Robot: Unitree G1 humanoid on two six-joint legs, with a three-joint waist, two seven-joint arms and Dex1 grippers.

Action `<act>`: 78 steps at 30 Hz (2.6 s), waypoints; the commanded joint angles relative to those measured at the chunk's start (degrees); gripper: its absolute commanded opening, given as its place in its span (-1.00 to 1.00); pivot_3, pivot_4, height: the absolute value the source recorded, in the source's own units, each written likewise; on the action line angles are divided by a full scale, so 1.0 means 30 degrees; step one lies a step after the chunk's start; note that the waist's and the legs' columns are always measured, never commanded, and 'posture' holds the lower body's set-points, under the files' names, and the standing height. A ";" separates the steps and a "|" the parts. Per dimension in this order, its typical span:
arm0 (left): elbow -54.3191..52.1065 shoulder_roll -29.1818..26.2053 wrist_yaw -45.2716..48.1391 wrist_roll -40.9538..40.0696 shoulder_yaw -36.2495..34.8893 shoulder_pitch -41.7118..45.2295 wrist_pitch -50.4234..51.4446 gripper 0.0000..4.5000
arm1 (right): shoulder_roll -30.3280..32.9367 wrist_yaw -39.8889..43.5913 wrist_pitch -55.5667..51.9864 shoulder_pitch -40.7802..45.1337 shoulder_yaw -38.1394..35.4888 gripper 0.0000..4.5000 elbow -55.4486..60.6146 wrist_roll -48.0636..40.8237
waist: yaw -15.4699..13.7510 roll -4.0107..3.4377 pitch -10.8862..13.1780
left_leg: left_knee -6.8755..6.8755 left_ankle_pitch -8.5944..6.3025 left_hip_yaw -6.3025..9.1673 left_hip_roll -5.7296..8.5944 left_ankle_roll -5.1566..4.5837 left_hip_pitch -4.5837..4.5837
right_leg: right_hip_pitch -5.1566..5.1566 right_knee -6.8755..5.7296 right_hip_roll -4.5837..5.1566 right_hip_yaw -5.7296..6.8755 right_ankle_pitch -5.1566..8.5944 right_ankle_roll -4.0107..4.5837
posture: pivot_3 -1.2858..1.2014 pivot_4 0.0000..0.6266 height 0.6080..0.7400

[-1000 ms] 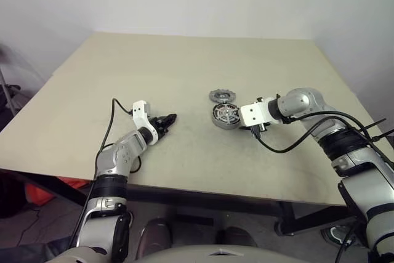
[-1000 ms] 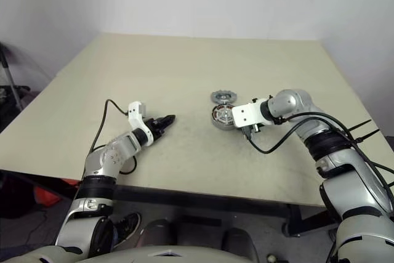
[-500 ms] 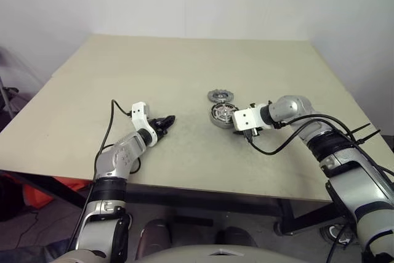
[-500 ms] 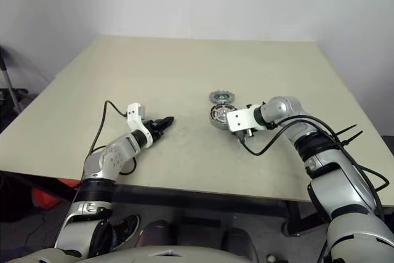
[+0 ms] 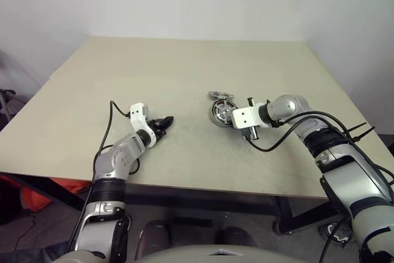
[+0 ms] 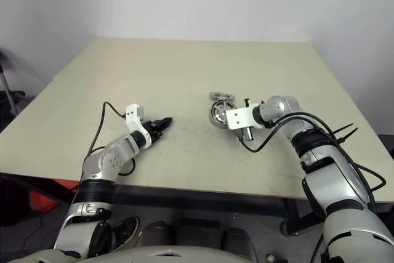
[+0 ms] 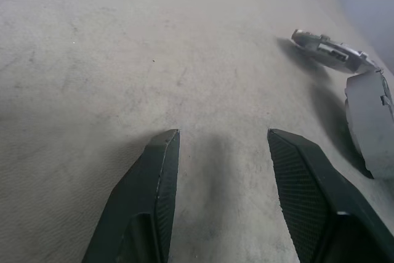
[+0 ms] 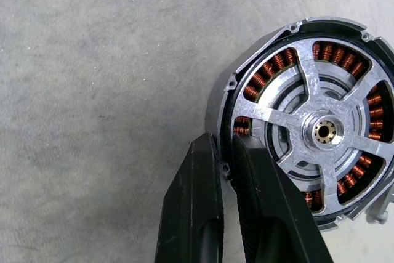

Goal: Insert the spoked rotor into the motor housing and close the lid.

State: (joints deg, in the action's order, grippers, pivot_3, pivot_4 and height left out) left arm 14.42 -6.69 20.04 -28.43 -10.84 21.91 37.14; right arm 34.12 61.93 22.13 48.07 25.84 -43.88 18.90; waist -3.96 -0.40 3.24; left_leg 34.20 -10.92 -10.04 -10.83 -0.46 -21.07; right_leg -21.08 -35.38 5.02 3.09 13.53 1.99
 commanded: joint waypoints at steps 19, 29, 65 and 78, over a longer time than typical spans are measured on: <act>-0.1374 0.0422 -0.1133 -0.0059 -0.0018 -0.2019 0.0510 0.09 | -0.0944 -0.1425 -3.8102 -0.1882 -0.6856 -0.98 1.8727 -1.1159 | -0.0463 -0.0113 -0.0012 | -0.0404 0.0150 -0.0016 -0.0006 0.0255 0.0128 | -0.0079 0.0069 -0.0052 -0.0037 0.0121 -0.0122 | 0.03 -1.00 1.00; -0.3131 0.0133 -0.1889 -0.0421 -0.0612 -0.3342 0.0903 0.09 | -0.5865 -0.8907 -3.8210 0.0811 -0.9689 -0.98 1.3374 -1.0658 | -0.0513 -0.0123 -0.0035 | -0.0544 0.0210 -0.0012 0.0026 0.0366 -0.0010 | -0.0197 0.0182 -0.0056 -0.0034 0.0051 0.0015 | 0.03 -1.00 1.00; -0.1661 -0.0480 -0.1075 -0.0359 0.0240 -0.1611 0.0118 0.09 | -0.7758 -1.3417 -3.4812 0.0343 -1.2996 -0.01 1.4078 -1.3520 | -0.0584 -0.0126 -0.0043 | -0.0681 0.0340 0.0008 -0.0030 0.0596 0.0330 | 0.0039 0.0167 -0.0141 -0.0050 0.0153 -0.0107 | 0.03 -1.00 1.00; 0.0803 -0.1029 0.0608 0.0380 0.1512 0.0570 0.0505 0.09 | -0.8411 -1.6109 -3.7791 -0.5925 -2.3772 0.39 2.0412 -1.5147 | -0.1239 -0.0175 -0.0072 | -0.0738 0.0334 0.0020 0.0009 0.0584 0.0302 | 0.0023 0.0180 -0.0141 -0.0056 0.0112 -0.0182 | 0.03 -1.00 1.00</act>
State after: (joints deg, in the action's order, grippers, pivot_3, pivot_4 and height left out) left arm 14.74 -9.44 21.41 -28.67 -7.07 22.68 38.19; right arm 8.80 12.83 -88.34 30.16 -43.63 12.61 -23.77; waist -7.68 -0.93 3.03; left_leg 31.98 -9.91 -9.98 -10.79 1.31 -20.16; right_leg -21.00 -34.84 4.60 2.92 13.87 1.43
